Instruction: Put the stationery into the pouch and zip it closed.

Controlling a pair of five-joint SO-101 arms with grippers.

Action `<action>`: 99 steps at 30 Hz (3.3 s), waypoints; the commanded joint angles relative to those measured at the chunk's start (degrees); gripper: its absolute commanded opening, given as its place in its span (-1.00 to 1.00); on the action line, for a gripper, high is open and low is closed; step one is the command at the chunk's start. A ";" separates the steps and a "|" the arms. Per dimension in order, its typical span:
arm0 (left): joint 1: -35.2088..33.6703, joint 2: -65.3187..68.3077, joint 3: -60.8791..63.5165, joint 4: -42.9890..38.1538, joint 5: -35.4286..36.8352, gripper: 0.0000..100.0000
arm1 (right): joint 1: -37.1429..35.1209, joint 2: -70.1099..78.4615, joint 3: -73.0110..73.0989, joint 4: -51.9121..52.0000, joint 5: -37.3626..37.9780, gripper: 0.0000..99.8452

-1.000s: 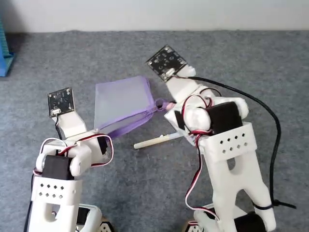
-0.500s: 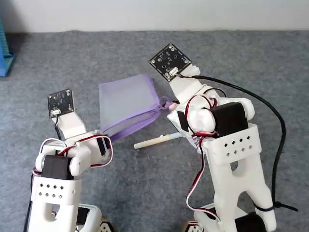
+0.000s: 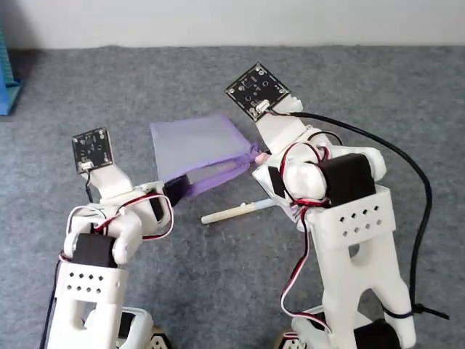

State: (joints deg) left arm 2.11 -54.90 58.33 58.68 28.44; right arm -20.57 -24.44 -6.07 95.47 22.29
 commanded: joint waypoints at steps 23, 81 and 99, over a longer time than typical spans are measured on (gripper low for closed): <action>-8.26 0.18 -21.14 24.88 -10.99 -0.98 | -3.82 -2.42 -11.96 5.41 0.00 -0.98; -8.70 -0.09 -33.80 40.09 5.01 -0.98 | 19.74 39.52 12.84 -27.30 -32.09 -0.62; -8.35 -0.09 -33.80 40.09 5.10 -0.98 | 19.30 38.55 12.84 -20.00 -24.53 -0.99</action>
State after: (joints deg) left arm -6.42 -54.73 25.19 98.51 32.92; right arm -0.79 21.27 7.21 70.86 -3.03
